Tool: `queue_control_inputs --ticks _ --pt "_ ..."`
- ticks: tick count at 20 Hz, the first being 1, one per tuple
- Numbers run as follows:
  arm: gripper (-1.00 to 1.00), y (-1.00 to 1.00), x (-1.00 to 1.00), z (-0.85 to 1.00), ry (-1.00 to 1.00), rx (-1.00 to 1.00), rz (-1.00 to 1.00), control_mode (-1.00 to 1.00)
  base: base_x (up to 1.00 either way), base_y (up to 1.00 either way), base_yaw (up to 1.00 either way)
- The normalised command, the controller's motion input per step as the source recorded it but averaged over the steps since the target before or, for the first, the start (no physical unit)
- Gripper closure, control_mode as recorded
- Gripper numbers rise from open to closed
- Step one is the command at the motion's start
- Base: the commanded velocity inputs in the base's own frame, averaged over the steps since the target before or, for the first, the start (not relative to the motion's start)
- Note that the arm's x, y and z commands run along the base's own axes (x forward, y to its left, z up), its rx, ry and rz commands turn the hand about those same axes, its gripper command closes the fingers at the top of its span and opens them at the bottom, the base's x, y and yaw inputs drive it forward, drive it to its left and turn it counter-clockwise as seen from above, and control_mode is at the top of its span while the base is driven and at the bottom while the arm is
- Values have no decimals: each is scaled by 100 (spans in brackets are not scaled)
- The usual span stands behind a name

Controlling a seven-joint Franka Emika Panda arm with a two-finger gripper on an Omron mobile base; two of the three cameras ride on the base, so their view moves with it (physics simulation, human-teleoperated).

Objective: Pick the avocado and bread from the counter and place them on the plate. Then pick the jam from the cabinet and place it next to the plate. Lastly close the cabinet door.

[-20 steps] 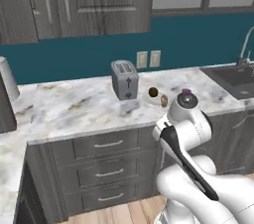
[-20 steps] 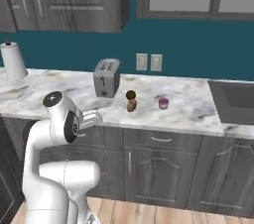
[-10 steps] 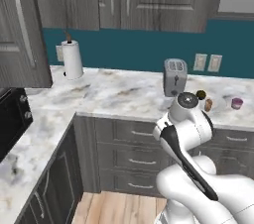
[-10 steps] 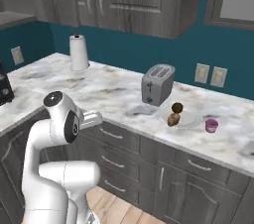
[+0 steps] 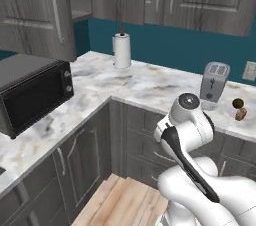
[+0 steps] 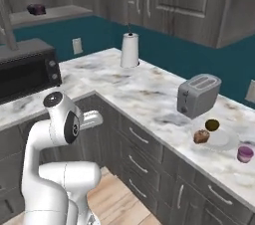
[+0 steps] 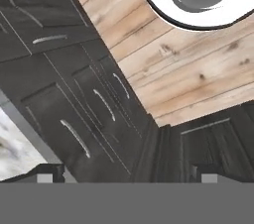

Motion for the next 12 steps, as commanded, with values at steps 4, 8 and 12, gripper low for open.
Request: queue_control_inputs --ticks 4,8,12 --pt "-100 0 0 0 0 0 0 100 -3 -56 55" --pt "-100 0 0 0 0 0 0 100 0 -61 52" --pt "-100 0 0 0 0 0 0 100 -2 -61 44"
